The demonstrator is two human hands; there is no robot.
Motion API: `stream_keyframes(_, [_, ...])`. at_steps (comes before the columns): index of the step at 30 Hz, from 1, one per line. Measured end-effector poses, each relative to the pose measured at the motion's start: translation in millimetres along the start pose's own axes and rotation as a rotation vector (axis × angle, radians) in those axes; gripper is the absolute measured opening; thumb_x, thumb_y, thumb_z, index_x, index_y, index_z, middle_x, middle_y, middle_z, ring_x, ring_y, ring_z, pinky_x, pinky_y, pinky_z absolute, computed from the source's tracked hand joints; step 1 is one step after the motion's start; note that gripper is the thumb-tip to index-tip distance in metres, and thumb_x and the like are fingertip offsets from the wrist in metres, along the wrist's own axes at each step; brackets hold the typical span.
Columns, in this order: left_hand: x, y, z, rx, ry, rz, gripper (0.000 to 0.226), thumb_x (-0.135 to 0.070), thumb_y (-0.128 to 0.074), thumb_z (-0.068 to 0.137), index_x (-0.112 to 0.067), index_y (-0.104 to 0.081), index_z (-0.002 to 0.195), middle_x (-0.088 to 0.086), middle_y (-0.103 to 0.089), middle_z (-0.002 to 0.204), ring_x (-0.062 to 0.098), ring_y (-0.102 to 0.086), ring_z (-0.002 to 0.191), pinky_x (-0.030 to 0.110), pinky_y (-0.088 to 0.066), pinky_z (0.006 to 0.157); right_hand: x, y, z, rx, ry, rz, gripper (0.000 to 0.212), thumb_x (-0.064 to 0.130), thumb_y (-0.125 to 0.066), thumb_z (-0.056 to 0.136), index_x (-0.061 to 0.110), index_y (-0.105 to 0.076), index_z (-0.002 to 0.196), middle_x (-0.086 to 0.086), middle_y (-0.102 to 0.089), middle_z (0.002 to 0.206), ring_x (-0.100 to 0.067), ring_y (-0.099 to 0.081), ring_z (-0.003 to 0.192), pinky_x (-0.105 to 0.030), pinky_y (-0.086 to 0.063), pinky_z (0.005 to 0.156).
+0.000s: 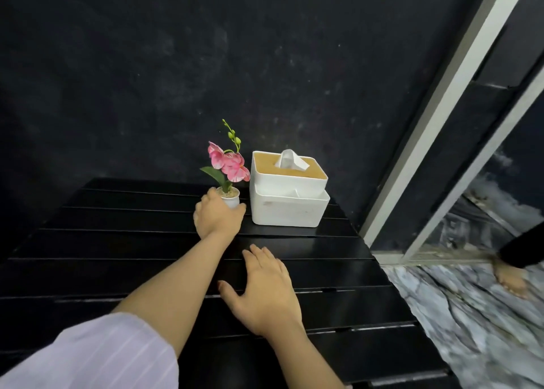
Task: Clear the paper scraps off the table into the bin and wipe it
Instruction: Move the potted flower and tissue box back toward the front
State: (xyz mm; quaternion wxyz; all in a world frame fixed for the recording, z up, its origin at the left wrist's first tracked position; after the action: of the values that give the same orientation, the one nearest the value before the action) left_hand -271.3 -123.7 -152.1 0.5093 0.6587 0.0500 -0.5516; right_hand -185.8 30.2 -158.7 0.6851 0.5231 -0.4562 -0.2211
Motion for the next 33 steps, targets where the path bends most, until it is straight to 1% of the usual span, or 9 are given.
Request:
stream_keyframes(4, [-1, 0, 4, -0.047, 0.031, 0.022, 0.06, -0.043, -0.071, 0.073, -0.006, -0.051, 0.116, 0.015, -0.058, 0.121, 0.033, -0.05, 0.115, 0.044, -0.039, 0.097, 1, 0, 0, 0.005, -0.002, 0.003, 0.073, 0.054, -0.041, 0.085, 0.017, -0.02, 0.144, -0.001, -0.014, 0.157, -0.015, -0.002, 0.145, -0.034, 0.0, 0.118])
stream_keyframes(8, [3, 5, 5, -0.05, 0.036, -0.029, 0.052, -0.039, -0.07, 0.074, -0.005, -0.054, 0.11, 0.015, -0.061, 0.115, 0.033, -0.051, 0.112, 0.042, -0.041, 0.092, 1, -1, 0, 0.009, -0.003, 0.003, 0.073, 0.055, -0.04, 0.085, 0.017, -0.02, 0.144, 0.0, -0.014, 0.157, -0.015, -0.002, 0.145, -0.034, 0.0, 0.118])
stream_keyframes(14, [21, 32, -10, 0.087, -0.006, -0.179, 0.046, -0.033, -0.075, 0.069, -0.013, -0.06, 0.108, 0.009, -0.067, 0.106, 0.029, -0.058, 0.105, 0.038, -0.05, 0.085, 1, 0, 2, 0.002, -0.003, 0.0, 0.074, 0.058, -0.039, 0.084, 0.019, -0.02, 0.144, 0.001, -0.015, 0.156, -0.015, -0.004, 0.145, -0.034, -0.002, 0.119])
stream_keyframes(17, [33, 55, -26, 0.166, -0.04, -0.209, 0.047, -0.027, -0.077, 0.07, -0.014, -0.06, 0.111, 0.003, -0.066, 0.101, 0.021, -0.06, 0.095, 0.028, -0.045, 0.076, 2, 1, 1, 0.003, -0.009, -0.002, 0.074, 0.059, -0.039, 0.084, 0.019, -0.021, 0.144, 0.002, -0.016, 0.156, -0.014, -0.005, 0.145, -0.035, -0.004, 0.119])
stream_keyframes(19, [39, 69, -36, 0.209, -0.065, -0.187, 0.048, -0.027, -0.077, 0.07, -0.015, -0.059, 0.113, -0.001, -0.065, 0.099, 0.014, -0.057, 0.089, 0.025, -0.041, 0.071, 3, 2, 1, 0.002, -0.011, 0.001, 0.073, 0.059, -0.04, 0.084, 0.02, -0.022, 0.144, 0.002, -0.017, 0.156, -0.014, -0.006, 0.145, -0.034, -0.004, 0.119])
stream_keyframes(22, [50, 87, -48, 0.241, -0.069, -0.176, 0.048, -0.025, -0.077, 0.07, -0.017, -0.059, 0.113, -0.005, -0.063, 0.095, 0.011, -0.056, 0.087, 0.019, -0.039, 0.065, 5, 3, 1, -0.001, -0.01, -0.006, 0.073, 0.059, -0.039, 0.084, 0.02, -0.023, 0.143, 0.003, -0.018, 0.156, -0.014, -0.007, 0.144, -0.034, -0.006, 0.118])
stream_keyframes(27, [61, 106, -67, 0.247, -0.071, -0.187, 0.048, -0.022, -0.077, 0.07, -0.018, -0.059, 0.114, -0.006, -0.064, 0.098, 0.009, -0.057, 0.088, 0.014, -0.038, 0.067, 6, 3, -1, -0.002, -0.013, -0.02, 0.072, 0.059, -0.039, 0.085, 0.019, -0.024, 0.143, 0.003, -0.019, 0.156, -0.014, -0.009, 0.144, -0.035, -0.008, 0.118])
stream_keyframes(31, [67, 112, -83, 0.227, -0.06, -0.207, 0.046, -0.024, -0.077, 0.069, -0.02, -0.059, 0.111, -0.003, -0.065, 0.104, 0.013, -0.058, 0.098, 0.022, -0.041, 0.079, 7, 4, -2, -0.009, -0.014, -0.021, 0.072, 0.058, -0.04, 0.085, 0.019, -0.025, 0.143, 0.002, -0.02, 0.155, -0.015, -0.01, 0.144, -0.035, -0.009, 0.118])
stream_keyframes(33, [70, 113, -90, 0.203, -0.051, -0.217, 0.045, -0.025, -0.077, 0.068, -0.021, -0.059, 0.109, -0.002, -0.064, 0.106, 0.016, -0.057, 0.104, 0.024, -0.042, 0.082, 7, 5, -2, -0.011, -0.016, -0.025, 0.072, 0.058, -0.04, 0.085, 0.019, -0.025, 0.143, 0.002, -0.02, 0.155, -0.015, -0.01, 0.144, -0.035, -0.009, 0.118])
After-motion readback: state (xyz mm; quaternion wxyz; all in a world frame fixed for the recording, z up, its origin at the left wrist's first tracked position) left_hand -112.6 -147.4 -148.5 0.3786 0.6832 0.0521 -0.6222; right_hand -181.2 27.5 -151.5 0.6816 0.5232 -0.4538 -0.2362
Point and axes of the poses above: each hand's wrist, its own z-axis towards the middle knuckle, its own y-axis out of the back of the hand, x = y × z, the point moved 8 cm from there along z, towards the middle knuckle
